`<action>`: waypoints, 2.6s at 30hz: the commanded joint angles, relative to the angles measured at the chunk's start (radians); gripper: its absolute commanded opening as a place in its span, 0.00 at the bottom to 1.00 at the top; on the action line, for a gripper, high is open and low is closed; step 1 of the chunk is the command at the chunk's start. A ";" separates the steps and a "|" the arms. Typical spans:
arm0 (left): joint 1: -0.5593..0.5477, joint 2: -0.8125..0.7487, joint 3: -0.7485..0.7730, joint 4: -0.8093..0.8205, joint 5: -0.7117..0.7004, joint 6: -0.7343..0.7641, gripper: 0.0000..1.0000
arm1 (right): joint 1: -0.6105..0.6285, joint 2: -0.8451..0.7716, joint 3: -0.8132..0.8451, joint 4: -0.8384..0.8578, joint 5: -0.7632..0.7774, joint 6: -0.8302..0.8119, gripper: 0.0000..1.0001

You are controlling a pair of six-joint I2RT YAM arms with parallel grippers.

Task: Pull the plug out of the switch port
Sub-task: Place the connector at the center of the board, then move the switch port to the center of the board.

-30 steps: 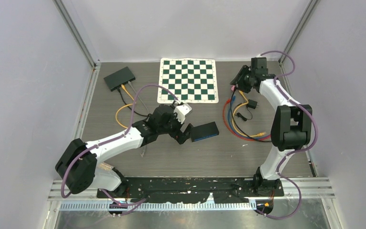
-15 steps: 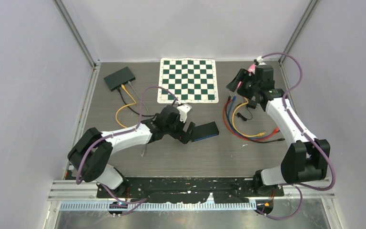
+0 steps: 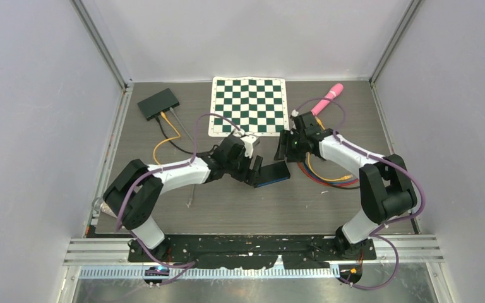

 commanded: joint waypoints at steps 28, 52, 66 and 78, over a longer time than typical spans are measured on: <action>-0.043 0.254 0.278 0.021 0.252 -0.045 0.54 | -0.018 -0.303 -0.364 0.057 0.221 0.128 0.34; 0.055 -0.172 0.084 -0.062 -0.213 0.036 1.00 | -0.069 -0.496 -0.210 -0.066 0.132 0.003 0.55; 0.428 -0.182 0.064 -0.377 -0.452 -0.137 1.00 | 0.092 -0.236 -0.034 -0.051 0.049 -0.019 0.60; 0.495 0.070 0.209 -0.426 -0.460 -0.251 0.92 | 0.109 -0.220 -0.071 -0.058 0.050 -0.011 0.60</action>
